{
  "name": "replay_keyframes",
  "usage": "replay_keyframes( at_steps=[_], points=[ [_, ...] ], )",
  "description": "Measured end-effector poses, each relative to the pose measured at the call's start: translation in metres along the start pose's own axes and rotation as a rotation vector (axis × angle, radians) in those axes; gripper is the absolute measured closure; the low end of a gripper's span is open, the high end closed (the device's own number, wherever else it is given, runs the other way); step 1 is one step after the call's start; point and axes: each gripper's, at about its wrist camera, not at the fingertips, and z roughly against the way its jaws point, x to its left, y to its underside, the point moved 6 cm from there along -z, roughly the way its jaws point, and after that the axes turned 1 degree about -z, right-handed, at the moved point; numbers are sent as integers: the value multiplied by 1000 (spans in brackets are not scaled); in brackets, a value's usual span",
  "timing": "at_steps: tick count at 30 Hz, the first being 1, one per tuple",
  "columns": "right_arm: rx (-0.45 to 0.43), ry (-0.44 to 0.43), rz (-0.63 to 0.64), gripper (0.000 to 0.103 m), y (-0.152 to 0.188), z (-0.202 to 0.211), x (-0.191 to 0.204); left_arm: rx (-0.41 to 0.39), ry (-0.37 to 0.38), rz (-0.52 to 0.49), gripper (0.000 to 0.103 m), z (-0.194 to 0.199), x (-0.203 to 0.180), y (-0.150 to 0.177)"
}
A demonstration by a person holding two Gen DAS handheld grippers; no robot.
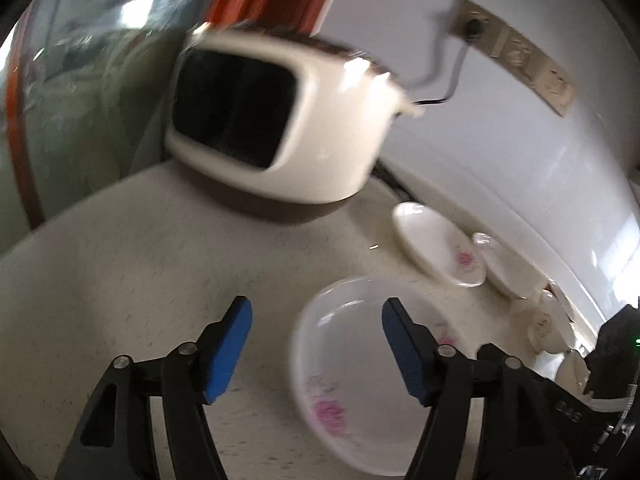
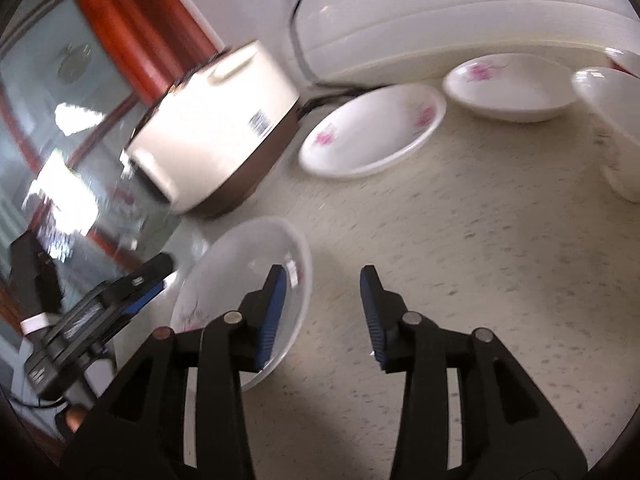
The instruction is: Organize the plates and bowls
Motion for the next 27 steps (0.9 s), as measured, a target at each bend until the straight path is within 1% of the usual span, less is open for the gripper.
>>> replay_keyframes(
  at_steps=[1,2,3,5,6,7,9,10,13,15,16,17,19,23,24,26,27],
  points=[
    [-24,27,-14,58,-2,4,-5,8,21,-24,23,1,-13,-6],
    [-48,63,-24,53,-4,9,-10,21,33,-52,18,0,-27,-10],
    [-71,105,-31,50,-6,15,-14,37,33,-84,15,-3,-41,-15],
    [-121,180,-37,39,-9,29,-23,95,32,-142,14,-17,-71,-23],
    [-146,222,-30,38,-10,38,-26,130,36,-150,14,-25,-83,-25],
    [-159,240,-24,36,-11,43,-27,174,25,-152,14,-38,-96,-29],
    [-190,268,-12,33,-14,55,-27,228,-19,-166,14,-63,-112,-37],
    [-201,272,-10,30,-15,61,-29,256,-60,-176,14,-82,-119,-43],
    [-246,279,0,28,-23,74,-30,321,-141,-154,14,-119,-125,-51],
    [-255,289,12,27,-25,79,-30,344,-173,-149,14,-137,-124,-54],
    [-252,285,10,27,-26,79,-31,359,-204,-145,14,-146,-120,-54],
    [-247,279,5,27,-26,80,-31,364,-220,-142,14,-149,-117,-52],
    [-240,269,0,27,-25,79,-30,370,-241,-128,15,-156,-113,-52],
    [-235,251,-1,27,-21,84,-27,378,-231,-91,16,-169,-118,-54],
    [-236,248,-3,27,-21,85,-26,385,-231,-84,18,-173,-119,-54],
    [-241,247,-6,27,-23,86,-27,410,-234,-73,32,-182,-122,-52],
    [-246,247,-11,27,-24,88,-28,426,-235,-72,43,-186,-122,-50]
  ],
)
